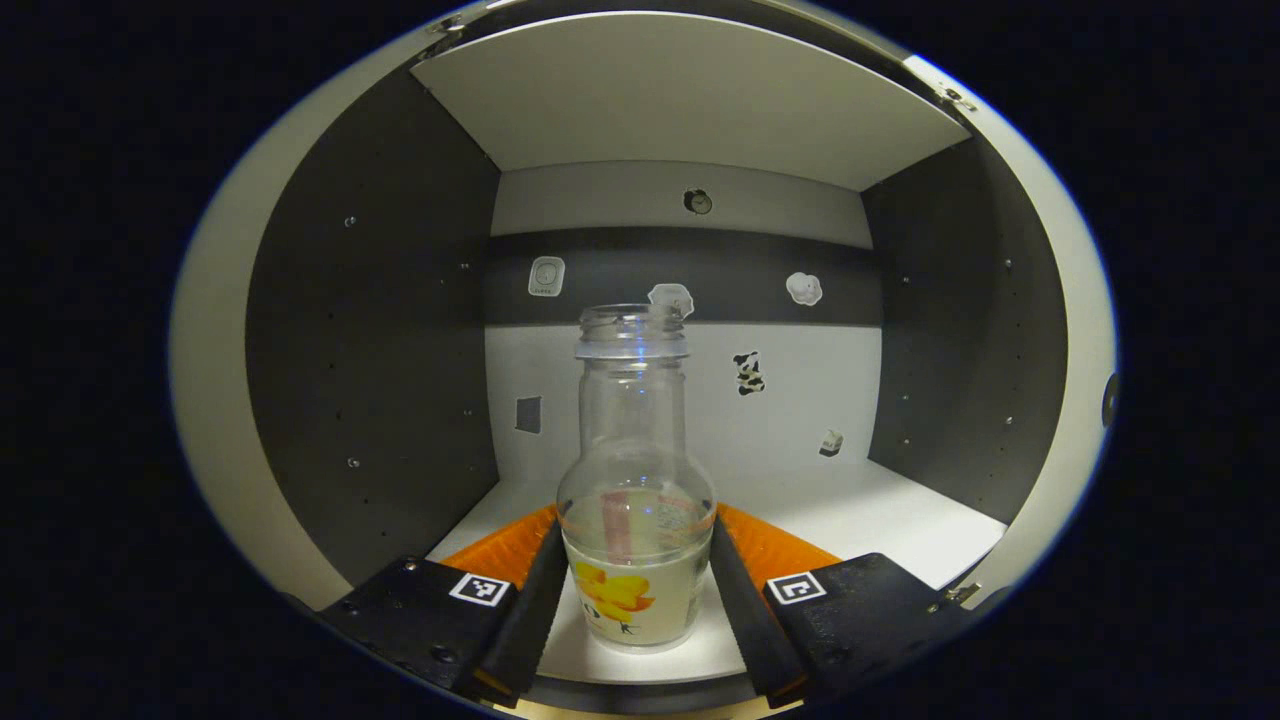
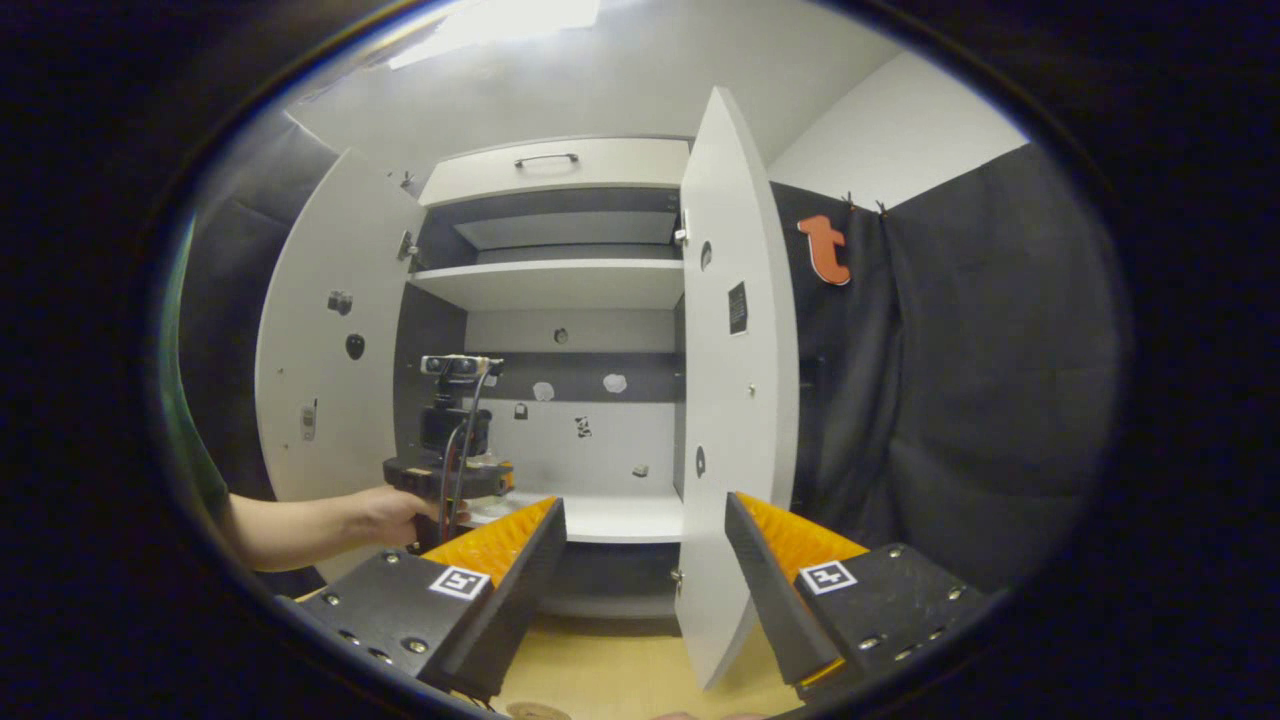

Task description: Grasp the bottle in the cabinet with the left hand and place it on the coaster, then close the right door with the right hand and the left door with the left hand.

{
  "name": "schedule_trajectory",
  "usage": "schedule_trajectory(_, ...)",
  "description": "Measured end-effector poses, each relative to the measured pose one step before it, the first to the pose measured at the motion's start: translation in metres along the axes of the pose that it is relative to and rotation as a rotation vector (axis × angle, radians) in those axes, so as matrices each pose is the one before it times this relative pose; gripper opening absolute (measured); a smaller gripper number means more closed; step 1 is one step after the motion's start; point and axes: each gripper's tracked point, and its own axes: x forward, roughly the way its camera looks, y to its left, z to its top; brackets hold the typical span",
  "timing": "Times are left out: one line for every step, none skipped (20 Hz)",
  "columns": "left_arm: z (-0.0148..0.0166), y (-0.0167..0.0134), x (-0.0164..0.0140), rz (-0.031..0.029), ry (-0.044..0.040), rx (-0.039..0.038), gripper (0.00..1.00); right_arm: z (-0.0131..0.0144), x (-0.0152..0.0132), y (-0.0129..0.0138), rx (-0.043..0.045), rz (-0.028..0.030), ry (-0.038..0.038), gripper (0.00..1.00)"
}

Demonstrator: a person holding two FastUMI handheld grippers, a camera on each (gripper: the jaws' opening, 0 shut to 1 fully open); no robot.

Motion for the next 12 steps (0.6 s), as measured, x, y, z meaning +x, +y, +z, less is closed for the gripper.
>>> schedule_trajectory(0.00059,0.00431,-0.00405,0.00695,0.00771,-0.00145,0.78,-0.00028,-0.00652,-0.00419,-0.00225,-0.00981,0.00129,0.97)
schedule_trajectory(0.00483,0.00088,-0.00906,-0.00548,-0.00425,-0.00388,0.78,0.0012,-0.00621,-0.00404,-0.00371,-0.00607,-0.00324,0.97)
schedule_trajectory(0.00586,0.00142,-0.00993,-0.00158,-0.0123,-0.00274,0.78,0.00139,-0.00691,-0.00294,-0.00183,-0.00375,-0.00364,0.97)
schedule_trajectory(0.00597,0.00042,-0.01056,-0.00931,-0.0124,0.00071,0.78,0.00183,-0.00725,-0.00252,-0.00014,-0.0011,-0.00373,0.97)
schedule_trajectory(0.00413,0.00018,-0.01193,-0.00562,-0.00791,0.0019,0.78,0.00155,-0.00599,-0.00259,0.00139,-0.00455,-0.00237,0.97)
schedule_trajectory(0.00301,0.00127,-0.01195,-0.00185,0.00024,0.00413,0.78,0.00169,-0.00671,-0.00247,0.00195,-0.00174,-0.00049,0.97)
schedule_trajectory(0.00251,-0.00037,-0.01288,-0.00499,-0.00199,-0.00176,0.78,0.00152,-0.00668,-0.00226,0.00349,-0.00188,-0.00186,0.97)
schedule_trajectory(0.0044,-0.00215,-0.01256,-0.00885,-0.00683,-0.01029,0.78,0.00423,-0.006,-0.00241,0.00681,-0.00351,-0.00813,0.97)
schedule_trajectory(0.0019,-0.00323,-0.01254,-0.01051,-0.00313,-0.0094,0.78,0.00433,-0.00564,-0.00275,0.01238,-0.00272,-0.00876,0.97)
schedule_trajectory(0.00204,-0.00132,-0.01412,-0.00421,-0.00223,-0.006,0.78,0.00386,-0.00636,-0.00155,0.01661,0.00028,-0.00771,0.97)
schedule_trajectory(0.00197,-0.00037,-0.01281,-0.00005,-0.00264,-0.00299,0.78,0.00301,-0.0062,-0.00027,0.01544,0.00354,-0.00719,0.97)
schedule_trajectory(0.00269,-0.0013,-0.01327,-0.00374,-0.0039,0.00221,0.78,0.00293,-0.006,-0.00051,0.0088,0.00163,-0.00573,0.97)
